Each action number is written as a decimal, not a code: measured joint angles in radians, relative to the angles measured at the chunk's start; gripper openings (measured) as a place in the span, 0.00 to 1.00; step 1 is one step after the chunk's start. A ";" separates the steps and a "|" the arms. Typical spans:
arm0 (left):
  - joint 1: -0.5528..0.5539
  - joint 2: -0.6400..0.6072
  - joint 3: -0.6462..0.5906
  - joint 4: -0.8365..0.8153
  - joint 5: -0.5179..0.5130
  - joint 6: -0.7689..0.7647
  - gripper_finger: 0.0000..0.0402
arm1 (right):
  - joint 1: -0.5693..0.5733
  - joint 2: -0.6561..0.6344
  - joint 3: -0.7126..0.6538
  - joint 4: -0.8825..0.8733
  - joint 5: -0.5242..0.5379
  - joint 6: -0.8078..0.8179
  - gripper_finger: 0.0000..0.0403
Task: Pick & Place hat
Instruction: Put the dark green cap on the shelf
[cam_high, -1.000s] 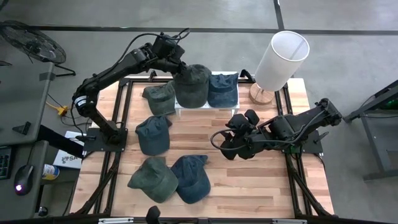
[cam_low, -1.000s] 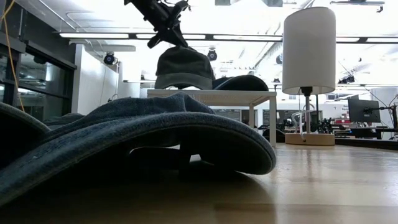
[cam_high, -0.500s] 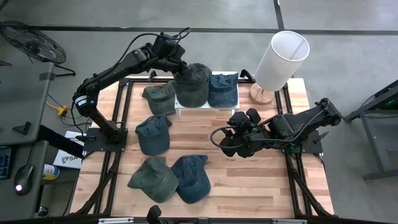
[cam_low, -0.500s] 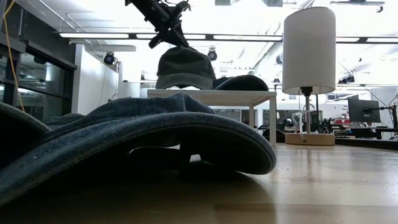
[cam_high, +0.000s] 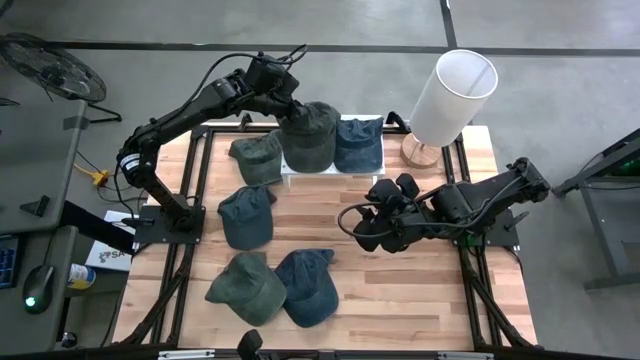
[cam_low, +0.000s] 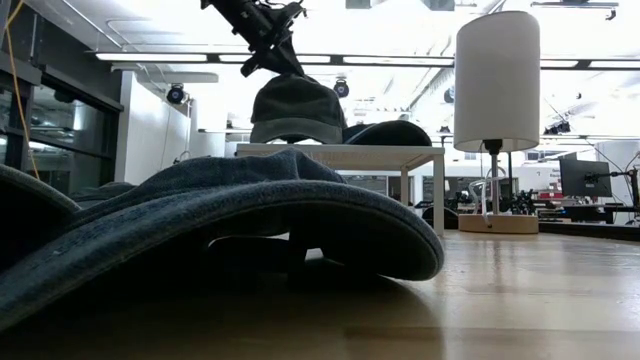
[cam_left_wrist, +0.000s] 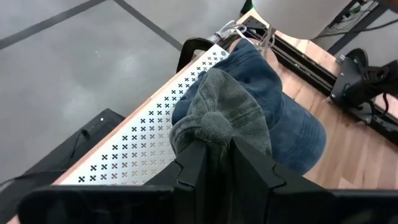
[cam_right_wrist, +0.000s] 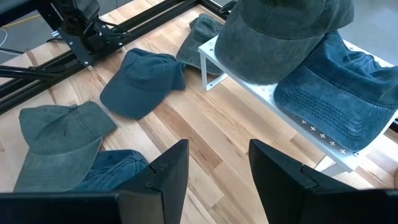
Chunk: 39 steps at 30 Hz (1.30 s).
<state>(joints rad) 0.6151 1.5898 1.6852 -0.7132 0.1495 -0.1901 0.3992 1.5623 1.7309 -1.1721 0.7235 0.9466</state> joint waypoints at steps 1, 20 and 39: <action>0.000 0.000 0.000 0.000 0.003 0.012 0.17 | 0.000 0.000 0.000 0.000 0.000 0.000 0.40; 0.000 -0.001 0.001 0.005 -0.006 0.082 0.52 | 0.000 0.000 0.000 -0.001 -0.001 0.017 0.40; -0.016 0.042 0.002 -0.002 -0.002 0.103 0.55 | 0.000 0.000 0.000 -0.002 0.000 0.017 0.40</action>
<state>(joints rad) 0.5992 1.6320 1.6867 -0.7154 0.1475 -0.0870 0.3992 1.5623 1.7309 -1.1736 0.7239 0.9634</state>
